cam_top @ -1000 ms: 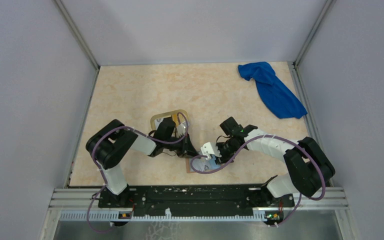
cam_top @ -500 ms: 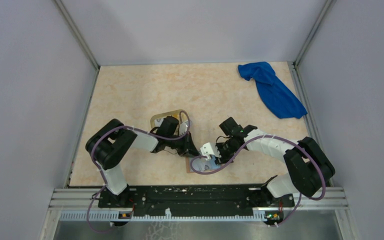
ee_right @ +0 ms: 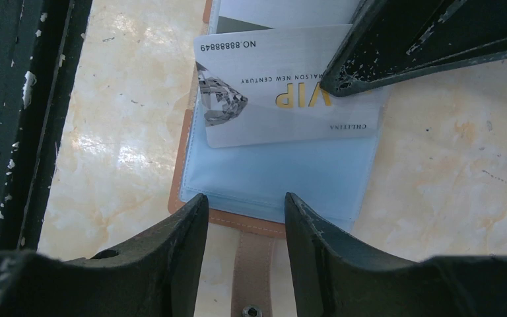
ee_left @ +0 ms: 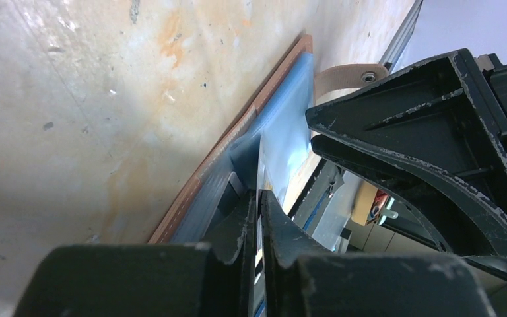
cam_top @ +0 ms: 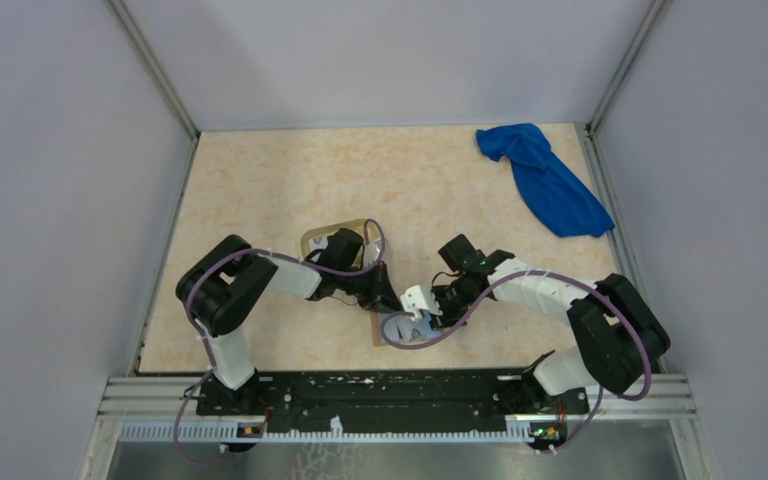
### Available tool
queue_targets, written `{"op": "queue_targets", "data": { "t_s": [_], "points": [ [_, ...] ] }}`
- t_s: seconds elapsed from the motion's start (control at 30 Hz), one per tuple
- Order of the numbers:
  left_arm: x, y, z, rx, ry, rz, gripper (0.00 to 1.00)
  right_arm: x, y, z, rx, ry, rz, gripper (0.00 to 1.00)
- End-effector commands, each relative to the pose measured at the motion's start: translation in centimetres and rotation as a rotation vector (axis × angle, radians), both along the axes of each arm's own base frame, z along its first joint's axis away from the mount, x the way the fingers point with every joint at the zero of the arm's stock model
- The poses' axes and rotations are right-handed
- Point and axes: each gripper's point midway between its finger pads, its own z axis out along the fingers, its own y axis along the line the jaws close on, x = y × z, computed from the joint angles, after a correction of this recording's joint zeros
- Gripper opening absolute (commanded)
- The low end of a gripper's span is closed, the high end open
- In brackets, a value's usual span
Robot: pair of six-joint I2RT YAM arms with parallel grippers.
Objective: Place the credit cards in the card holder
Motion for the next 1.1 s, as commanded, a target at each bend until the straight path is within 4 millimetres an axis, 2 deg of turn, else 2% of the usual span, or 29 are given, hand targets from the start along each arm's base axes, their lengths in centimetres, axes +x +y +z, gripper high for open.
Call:
{"op": "queue_targets", "data": {
  "t_s": [0.0,0.27,0.5,0.57,0.67,0.77,0.9,1.07],
  "points": [
    [-0.2,0.9,-2.7,0.098,0.014,0.009,0.1,0.2,1.3,1.2,0.05,-0.028,0.033,0.46],
    [0.0,0.7,-2.9,0.101,0.014,0.001,0.12,0.1,1.8,1.9,0.079,-0.024,0.031,0.46],
    [-0.1,0.7,-3.2,0.105,0.018,-0.009,0.14,-0.5,4.6,5.3,0.23,-0.041,0.044,0.45],
    [-0.1,0.8,-3.3,0.107,0.019,-0.013,0.15,-0.9,5.9,6.4,0.272,-0.067,0.067,0.39],
    [-0.2,0.8,-3.3,0.108,0.017,-0.018,0.16,-1.3,7.8,7.8,0.309,-0.082,0.087,0.18],
    [-0.2,0.7,-3.4,0.105,0.017,-0.021,0.16,-1.5,9.4,7.7,0.283,-0.121,0.113,0.01],
    [-0.3,0.7,-3.5,0.099,0.02,-0.022,0.17,0.3,10.9,6.6,0.219,-0.214,0.083,0.0],
    [-0.4,0.8,-3.6,0.099,0.024,-0.025,0.17,0.7,12.0,5.1,0.166,-0.282,0.065,0.0]
  ]
}}
